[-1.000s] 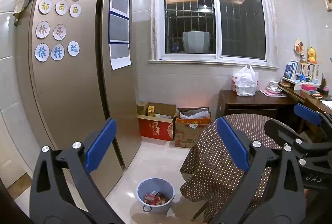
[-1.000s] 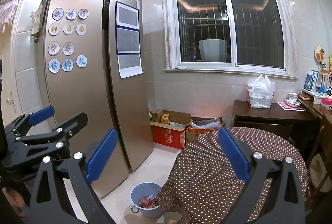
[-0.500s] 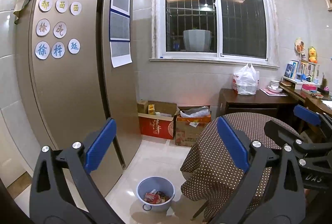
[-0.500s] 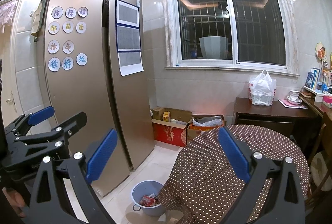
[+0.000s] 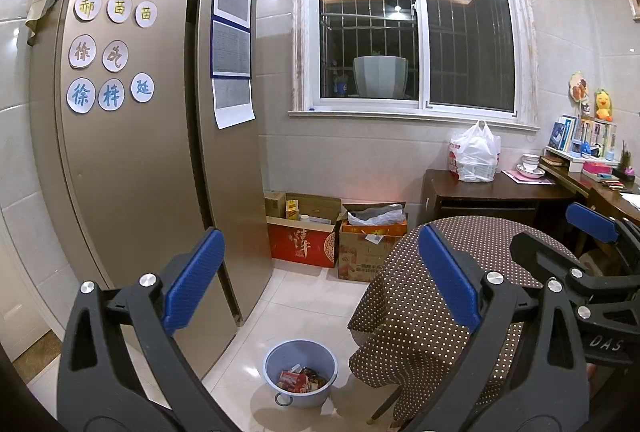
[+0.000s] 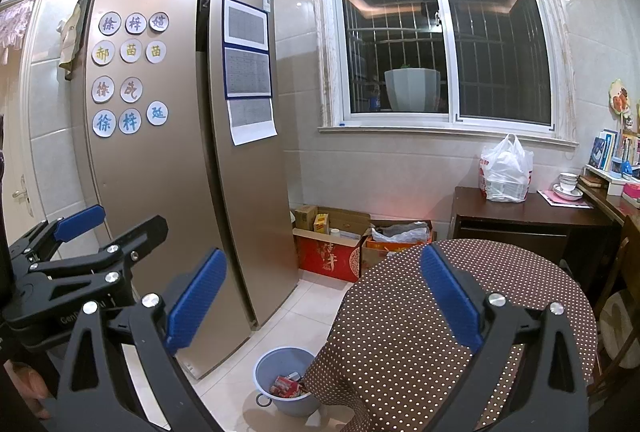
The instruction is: Collect trash
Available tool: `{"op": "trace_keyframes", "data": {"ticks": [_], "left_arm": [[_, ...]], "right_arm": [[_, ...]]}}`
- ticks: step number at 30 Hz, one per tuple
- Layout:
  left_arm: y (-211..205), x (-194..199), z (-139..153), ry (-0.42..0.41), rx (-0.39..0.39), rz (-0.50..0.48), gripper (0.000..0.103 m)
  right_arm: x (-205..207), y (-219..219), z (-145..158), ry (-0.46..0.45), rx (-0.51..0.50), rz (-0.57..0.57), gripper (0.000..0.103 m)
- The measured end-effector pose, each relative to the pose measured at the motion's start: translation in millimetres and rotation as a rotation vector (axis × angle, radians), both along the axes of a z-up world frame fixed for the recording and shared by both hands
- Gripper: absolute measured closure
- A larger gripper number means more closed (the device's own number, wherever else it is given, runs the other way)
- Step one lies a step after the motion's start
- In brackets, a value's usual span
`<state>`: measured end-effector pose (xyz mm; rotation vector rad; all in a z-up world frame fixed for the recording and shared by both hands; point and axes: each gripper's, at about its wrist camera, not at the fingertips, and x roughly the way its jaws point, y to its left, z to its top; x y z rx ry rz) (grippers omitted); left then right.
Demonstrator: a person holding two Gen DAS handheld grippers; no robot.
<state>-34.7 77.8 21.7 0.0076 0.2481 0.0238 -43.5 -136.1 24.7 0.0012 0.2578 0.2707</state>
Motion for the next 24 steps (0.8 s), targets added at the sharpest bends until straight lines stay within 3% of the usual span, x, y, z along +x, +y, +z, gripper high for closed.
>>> {"op": "trace_keyframes", "data": {"ticks": [24], "left_arm": [[2.9,0.4,-3.3,0.005,0.002,0.001,0.007]], "right_arm": [[5.5,2.6,-3.1,0.007,-0.002,0.009,0.007]]}}
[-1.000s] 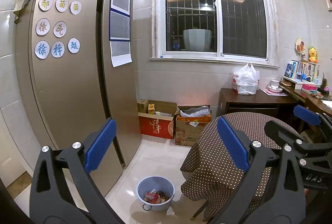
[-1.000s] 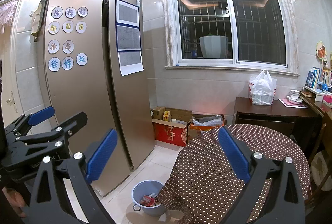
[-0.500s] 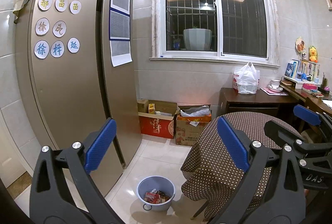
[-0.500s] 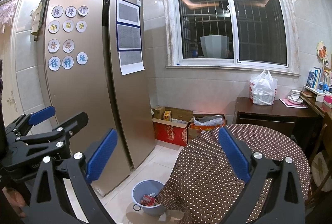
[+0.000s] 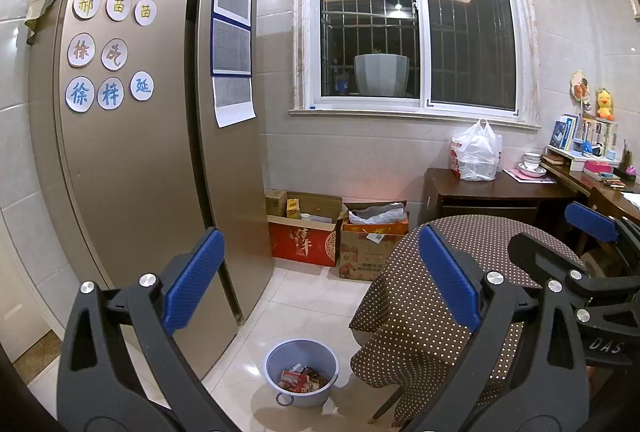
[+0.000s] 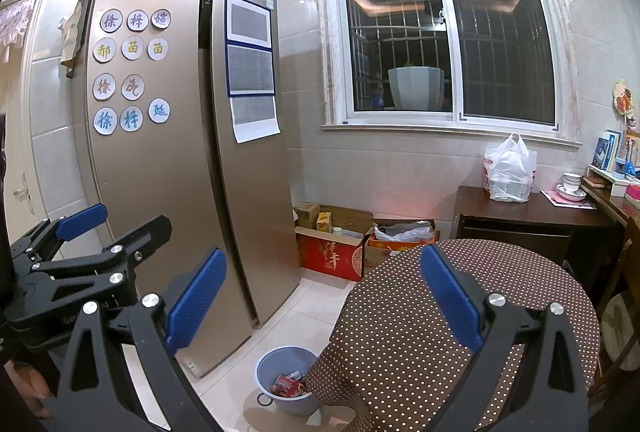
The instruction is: Collect trash
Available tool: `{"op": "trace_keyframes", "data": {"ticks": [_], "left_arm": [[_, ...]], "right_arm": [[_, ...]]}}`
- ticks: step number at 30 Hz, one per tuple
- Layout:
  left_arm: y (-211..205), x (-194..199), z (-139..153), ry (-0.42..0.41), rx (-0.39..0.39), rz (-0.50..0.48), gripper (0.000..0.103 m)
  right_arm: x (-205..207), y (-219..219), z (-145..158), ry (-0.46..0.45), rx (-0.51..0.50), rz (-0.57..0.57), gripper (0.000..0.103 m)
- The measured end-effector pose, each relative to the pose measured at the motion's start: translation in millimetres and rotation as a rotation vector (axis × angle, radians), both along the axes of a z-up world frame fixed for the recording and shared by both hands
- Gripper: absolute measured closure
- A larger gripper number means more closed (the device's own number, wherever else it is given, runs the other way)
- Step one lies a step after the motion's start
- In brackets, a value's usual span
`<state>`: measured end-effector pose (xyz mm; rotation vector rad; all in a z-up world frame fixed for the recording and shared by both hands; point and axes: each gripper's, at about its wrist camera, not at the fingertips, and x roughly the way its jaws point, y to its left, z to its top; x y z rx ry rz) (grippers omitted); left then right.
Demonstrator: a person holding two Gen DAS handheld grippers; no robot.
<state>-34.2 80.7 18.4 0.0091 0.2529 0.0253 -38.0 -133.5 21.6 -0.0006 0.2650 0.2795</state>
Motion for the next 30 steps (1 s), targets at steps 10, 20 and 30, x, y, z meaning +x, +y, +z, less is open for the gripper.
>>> {"op": "trace_keyframes", "data": {"ticks": [10,20,30], "left_arm": [[0.9,0.5,0.5,0.002,-0.001,-0.001,0.007],[1.7,4.2,1.2,0.004,0.000,-0.002,0.007],[2.8,3.9,-0.8,0.006,0.002,-0.002,0.007]], "right_arm": [[2.9,0.7,-1.9,0.007,-0.001,0.008,0.007],[4.1,0.6,-2.2,0.011,0.001,0.009,0.007],[4.1,-0.3,-2.0,0.012,0.002,0.010,0.007]]}}
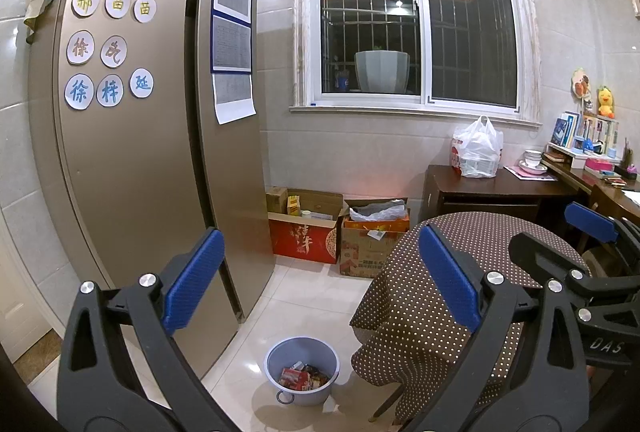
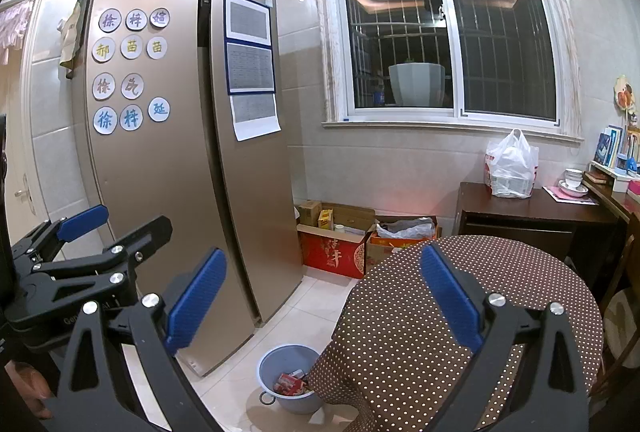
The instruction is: Collect trash
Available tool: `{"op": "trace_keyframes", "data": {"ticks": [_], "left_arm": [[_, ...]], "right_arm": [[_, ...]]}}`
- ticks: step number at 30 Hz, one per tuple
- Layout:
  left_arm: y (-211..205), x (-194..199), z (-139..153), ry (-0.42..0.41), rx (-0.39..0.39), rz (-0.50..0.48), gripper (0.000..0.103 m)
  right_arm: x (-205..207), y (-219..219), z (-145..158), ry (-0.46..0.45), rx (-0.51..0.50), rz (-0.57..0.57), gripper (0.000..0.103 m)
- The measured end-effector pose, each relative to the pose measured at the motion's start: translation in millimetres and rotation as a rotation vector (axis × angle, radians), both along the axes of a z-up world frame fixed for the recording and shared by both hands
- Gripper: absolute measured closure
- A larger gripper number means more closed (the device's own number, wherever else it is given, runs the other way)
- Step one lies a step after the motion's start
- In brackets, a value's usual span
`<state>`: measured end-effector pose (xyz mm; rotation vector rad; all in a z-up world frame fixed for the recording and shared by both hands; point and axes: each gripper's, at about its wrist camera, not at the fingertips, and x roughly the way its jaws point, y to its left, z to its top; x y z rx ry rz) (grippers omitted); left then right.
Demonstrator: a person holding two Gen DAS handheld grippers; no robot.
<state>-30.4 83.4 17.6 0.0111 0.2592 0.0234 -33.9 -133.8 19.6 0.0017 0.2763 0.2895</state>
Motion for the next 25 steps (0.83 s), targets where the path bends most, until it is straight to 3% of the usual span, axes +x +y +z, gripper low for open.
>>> {"op": "trace_keyframes", "data": {"ticks": [17,25], "left_arm": [[3,2,-12,0.017,0.014,0.002,0.007],[-2,15,-16,0.063,0.021,0.012,0.007]], "right_arm": [[4,2,-7,0.016,0.026,-0.004,0.007],[19,-9,-15,0.048,0.058,-0.024,0.007]]}}
